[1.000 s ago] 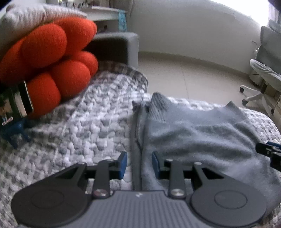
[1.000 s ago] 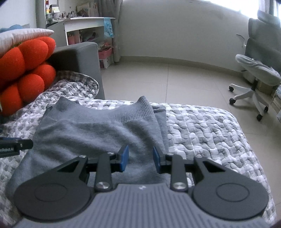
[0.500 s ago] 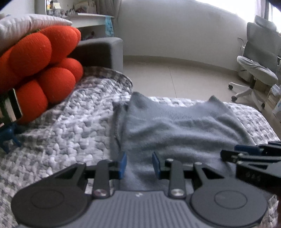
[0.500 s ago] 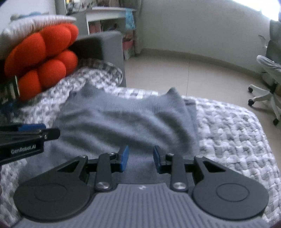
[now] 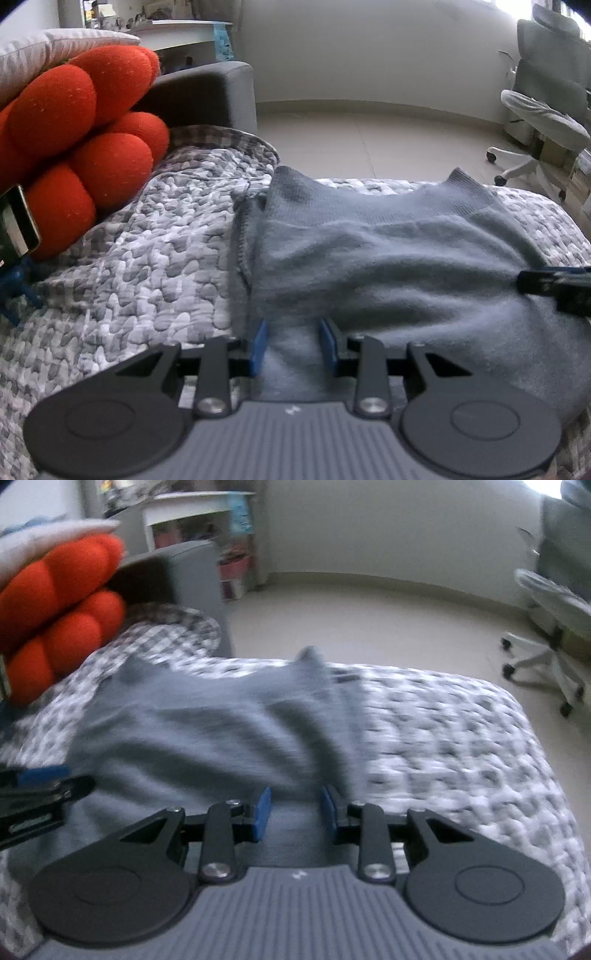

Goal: Fold clothes
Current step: 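Lower both open grippers onto the folded grey shirt's end, then close both grippers on the end of the folded shirt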

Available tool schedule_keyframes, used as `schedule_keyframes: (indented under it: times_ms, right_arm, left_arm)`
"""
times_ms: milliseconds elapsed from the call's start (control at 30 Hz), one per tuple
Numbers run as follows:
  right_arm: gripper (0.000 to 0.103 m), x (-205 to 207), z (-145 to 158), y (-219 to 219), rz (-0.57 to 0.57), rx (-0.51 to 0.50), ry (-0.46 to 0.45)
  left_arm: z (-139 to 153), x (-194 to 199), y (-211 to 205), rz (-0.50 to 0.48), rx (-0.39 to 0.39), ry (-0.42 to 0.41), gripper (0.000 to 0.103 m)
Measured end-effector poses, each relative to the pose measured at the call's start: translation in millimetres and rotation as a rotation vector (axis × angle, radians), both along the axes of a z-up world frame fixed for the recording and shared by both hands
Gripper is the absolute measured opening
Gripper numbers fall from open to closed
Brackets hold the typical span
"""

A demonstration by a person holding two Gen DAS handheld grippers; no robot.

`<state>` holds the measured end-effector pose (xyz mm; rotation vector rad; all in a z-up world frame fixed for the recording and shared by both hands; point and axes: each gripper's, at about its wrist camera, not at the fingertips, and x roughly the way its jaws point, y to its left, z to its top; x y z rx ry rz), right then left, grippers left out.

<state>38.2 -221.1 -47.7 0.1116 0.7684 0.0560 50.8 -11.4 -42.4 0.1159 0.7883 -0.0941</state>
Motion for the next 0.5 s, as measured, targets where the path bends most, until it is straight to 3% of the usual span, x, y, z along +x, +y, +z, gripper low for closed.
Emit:
schedule_keyframes:
  times_ms: [100,200,500]
  right_arm:
    - [0.028,-2,4,-21,-0.072,0.074,0.0]
    - [0.032,-4,6,-29,-0.141,0.027,0.016]
    - [0.036,-25,18,-44,-0.148,0.124,0.031]
  left_arm:
    - [3,-1,4,0.007,-0.004,-0.004,0.033]
    - [9,-5,11,0.017,0.002,-0.027,0.033]
    - [23,-19,49,0.078,-0.1,-0.012,0.034]
